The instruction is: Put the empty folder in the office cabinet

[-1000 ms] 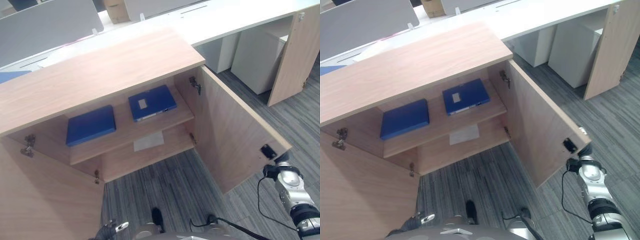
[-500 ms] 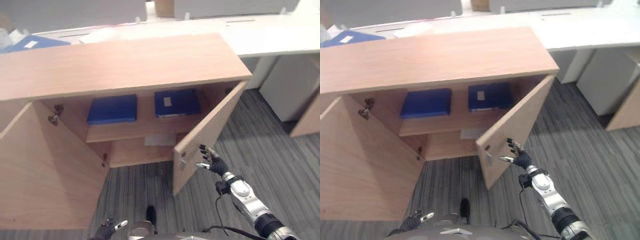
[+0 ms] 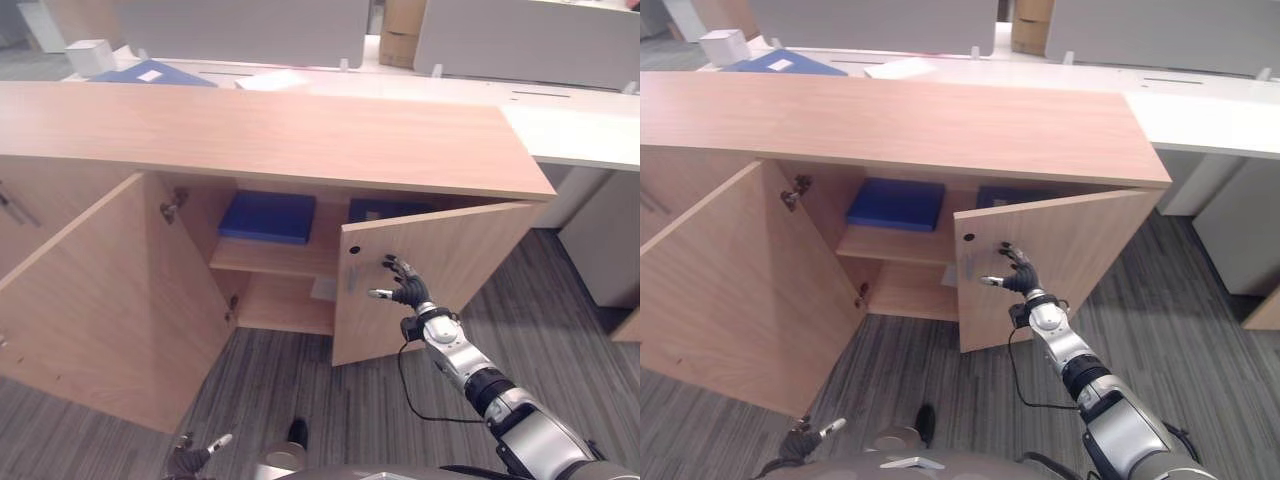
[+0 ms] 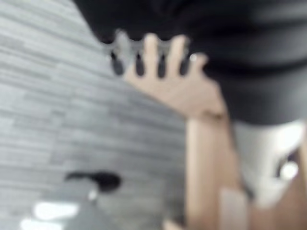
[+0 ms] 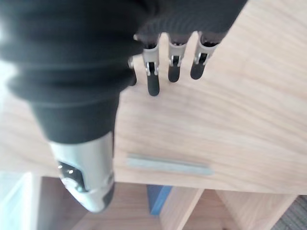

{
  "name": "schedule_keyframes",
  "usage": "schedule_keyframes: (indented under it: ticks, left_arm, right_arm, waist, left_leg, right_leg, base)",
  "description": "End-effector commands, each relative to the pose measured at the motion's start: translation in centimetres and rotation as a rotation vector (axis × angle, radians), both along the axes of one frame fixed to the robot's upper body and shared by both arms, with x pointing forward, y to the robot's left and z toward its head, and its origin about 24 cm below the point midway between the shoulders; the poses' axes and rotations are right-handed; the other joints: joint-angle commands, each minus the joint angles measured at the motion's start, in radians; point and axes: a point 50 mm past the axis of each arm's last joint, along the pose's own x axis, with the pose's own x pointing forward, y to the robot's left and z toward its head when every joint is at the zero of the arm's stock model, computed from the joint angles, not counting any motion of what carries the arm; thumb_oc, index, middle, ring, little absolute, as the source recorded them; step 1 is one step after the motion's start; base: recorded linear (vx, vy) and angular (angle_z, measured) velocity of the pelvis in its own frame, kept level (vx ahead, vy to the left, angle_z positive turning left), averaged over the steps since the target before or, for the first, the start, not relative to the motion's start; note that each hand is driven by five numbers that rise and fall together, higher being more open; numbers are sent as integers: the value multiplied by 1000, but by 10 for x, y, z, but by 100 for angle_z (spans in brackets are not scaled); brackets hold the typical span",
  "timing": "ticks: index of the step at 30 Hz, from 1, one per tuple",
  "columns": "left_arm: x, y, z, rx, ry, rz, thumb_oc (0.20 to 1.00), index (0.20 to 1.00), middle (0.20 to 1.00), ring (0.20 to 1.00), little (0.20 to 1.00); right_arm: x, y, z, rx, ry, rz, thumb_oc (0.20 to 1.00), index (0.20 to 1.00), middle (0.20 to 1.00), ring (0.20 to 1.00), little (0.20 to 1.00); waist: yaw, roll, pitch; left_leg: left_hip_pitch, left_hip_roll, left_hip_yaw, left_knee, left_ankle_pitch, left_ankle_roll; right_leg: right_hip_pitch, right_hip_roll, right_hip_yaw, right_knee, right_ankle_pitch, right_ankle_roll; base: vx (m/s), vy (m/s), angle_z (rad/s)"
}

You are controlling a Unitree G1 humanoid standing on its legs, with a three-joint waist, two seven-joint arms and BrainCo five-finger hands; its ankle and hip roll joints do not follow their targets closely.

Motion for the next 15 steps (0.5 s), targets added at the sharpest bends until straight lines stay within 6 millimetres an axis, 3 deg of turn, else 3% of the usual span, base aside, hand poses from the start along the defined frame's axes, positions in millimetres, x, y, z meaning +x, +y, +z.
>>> schedule_keyframes:
  ticks: [1,4,8,15]
  left_arm:
    - [38,36,30,257,-230,188,1000,1000,1000,1000,1000]
    - [35,61,51,404,-352,366,1000,1000,1000,1000,1000]
    - [34,80,74,520,-499,510,1000,1000,1000,1000,1000]
    - [26,114,104,641,-614,675,1000,1000,1000,1000,1000]
  right_arm:
    - [11,-20,14,-66,-59,-16,1000,1000,1000,1000,1000]
    - [-12,-41,-14,-103,69,-82,1000,1000,1000,1000,1000]
    - [-32,-63,-35,-150,163,-173,1000,1000,1000,1000,1000]
    - [-83,-94,-68,-195,306,-264,1000,1000,1000,1000,1000]
  waist:
    - [56,12,29]
    - [81,13,42]
    - [97,22,70]
    - [82,23,91]
  left_leg:
    - [74,-16,8,0,-180,4]
    - [72,-2,2,0,-185,-20]
    - [37,19,37,11,-158,-40]
    - [2,64,50,9,-124,-68]
  right_leg:
    - [-36,39,-14,0,-24,-58]
    - [-27,52,-36,0,-50,-63]
    - [-41,46,-77,0,-47,-67]
    - [-46,41,-85,2,-47,-60]
  base:
    - [-58,-174,13]
    - [-43,-184,20]
    - [-149,-24,22]
    - [-57,143,12]
